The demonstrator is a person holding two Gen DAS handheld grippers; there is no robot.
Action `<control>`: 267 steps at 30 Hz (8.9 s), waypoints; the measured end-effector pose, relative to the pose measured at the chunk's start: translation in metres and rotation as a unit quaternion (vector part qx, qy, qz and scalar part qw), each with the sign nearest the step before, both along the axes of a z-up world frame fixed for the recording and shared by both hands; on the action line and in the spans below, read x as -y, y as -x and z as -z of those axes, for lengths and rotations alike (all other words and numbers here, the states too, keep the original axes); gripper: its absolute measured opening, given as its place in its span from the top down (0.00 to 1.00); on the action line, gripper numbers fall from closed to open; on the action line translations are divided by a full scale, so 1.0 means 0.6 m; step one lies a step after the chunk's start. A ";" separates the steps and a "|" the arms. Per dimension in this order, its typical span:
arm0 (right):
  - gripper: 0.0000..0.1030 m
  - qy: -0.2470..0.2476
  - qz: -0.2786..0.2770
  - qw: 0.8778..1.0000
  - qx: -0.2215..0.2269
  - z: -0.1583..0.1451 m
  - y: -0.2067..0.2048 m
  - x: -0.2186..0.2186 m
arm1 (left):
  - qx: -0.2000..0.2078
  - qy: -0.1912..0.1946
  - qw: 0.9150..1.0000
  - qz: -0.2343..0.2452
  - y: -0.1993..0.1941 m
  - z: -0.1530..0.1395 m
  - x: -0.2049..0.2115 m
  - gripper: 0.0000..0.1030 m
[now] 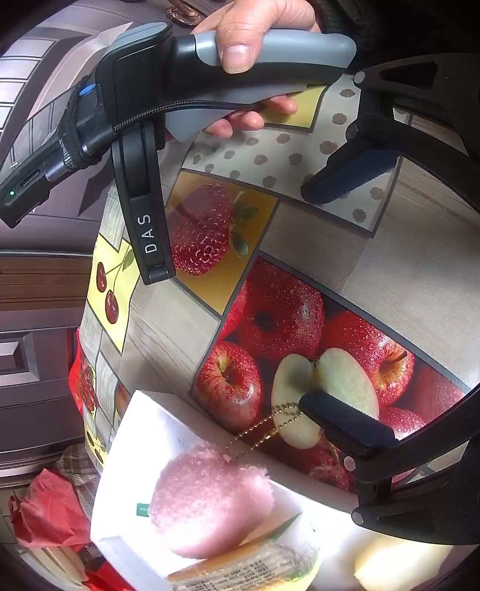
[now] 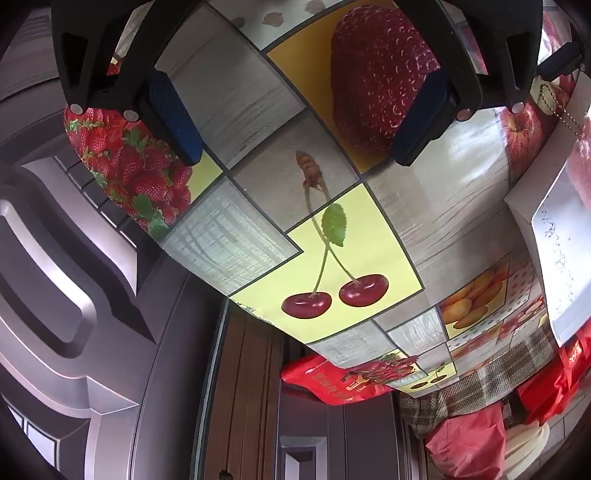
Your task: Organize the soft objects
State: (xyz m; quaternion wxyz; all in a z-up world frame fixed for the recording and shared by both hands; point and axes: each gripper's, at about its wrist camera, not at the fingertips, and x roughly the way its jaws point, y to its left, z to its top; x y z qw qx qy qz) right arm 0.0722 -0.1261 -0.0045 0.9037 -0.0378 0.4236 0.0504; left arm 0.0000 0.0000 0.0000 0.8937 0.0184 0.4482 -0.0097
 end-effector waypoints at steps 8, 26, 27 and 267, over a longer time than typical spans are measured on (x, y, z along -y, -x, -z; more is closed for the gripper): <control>0.00 -0.001 -0.001 1.000 0.000 0.000 0.000 -0.001 | 0.000 0.000 1.000 0.000 0.000 0.000 0.000 0.01; 0.00 0.000 -0.001 1.000 0.000 0.000 0.000 -0.003 | 0.000 0.001 1.000 0.001 -0.002 0.000 -0.001 0.01; 0.00 0.000 -0.001 1.000 0.000 0.000 0.000 -0.003 | 0.000 0.000 1.000 0.001 -0.003 0.000 -0.001 0.01; 0.59 -0.130 -0.383 0.897 0.177 -0.061 0.255 -0.485 | 0.254 -0.071 0.849 -0.458 0.327 -0.068 -0.442 0.81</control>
